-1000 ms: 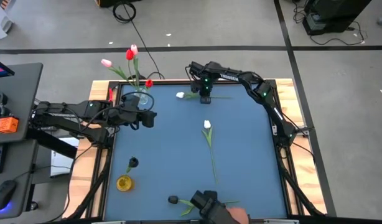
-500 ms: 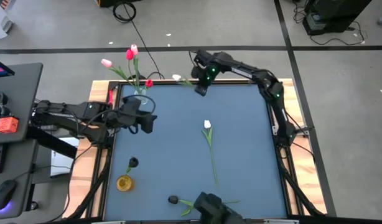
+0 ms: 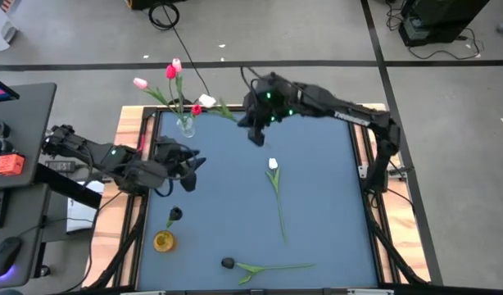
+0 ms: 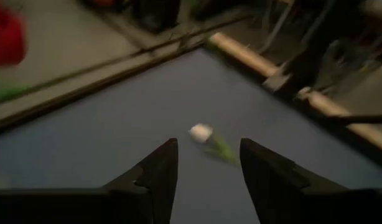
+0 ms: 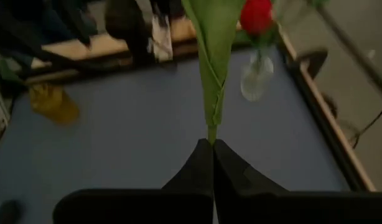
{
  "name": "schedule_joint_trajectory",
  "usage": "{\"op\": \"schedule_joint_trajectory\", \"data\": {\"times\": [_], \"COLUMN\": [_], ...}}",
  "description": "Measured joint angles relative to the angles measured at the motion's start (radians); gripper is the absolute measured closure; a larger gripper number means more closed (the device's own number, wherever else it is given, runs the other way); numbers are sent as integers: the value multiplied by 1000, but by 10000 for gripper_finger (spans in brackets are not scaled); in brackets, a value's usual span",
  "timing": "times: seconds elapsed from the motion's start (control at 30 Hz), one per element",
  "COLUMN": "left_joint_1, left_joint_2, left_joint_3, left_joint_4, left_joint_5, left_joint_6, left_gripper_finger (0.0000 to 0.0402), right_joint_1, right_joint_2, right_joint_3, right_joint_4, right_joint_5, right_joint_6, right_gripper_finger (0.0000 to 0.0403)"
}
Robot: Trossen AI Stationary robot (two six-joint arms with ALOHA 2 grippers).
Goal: Sort flowers into vase by color
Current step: Put the top white tulip into the yellow vase
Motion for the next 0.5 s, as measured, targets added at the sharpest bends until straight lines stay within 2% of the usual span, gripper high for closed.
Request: {"op": "schedule_joint_trajectory", "data": {"times": [0.2,0.5], "left_joint_1": [-47,-53], "left_joint_2": [1,1], "left_joint_3": [0,0], "left_joint_4": [270,460], "left_joint_5": [-52,-45], "left_joint_6": [249,428], "left_gripper_finger": [225,225], "right_joint_1": [174,329], "right_joint_2": [-35,-38], "right_joint_3": [0,0], "right_joint_4": [130,289], "right_joint_5": [171,261], "right_joint_6": [52,84], "right_gripper_finger": [402,403]}}
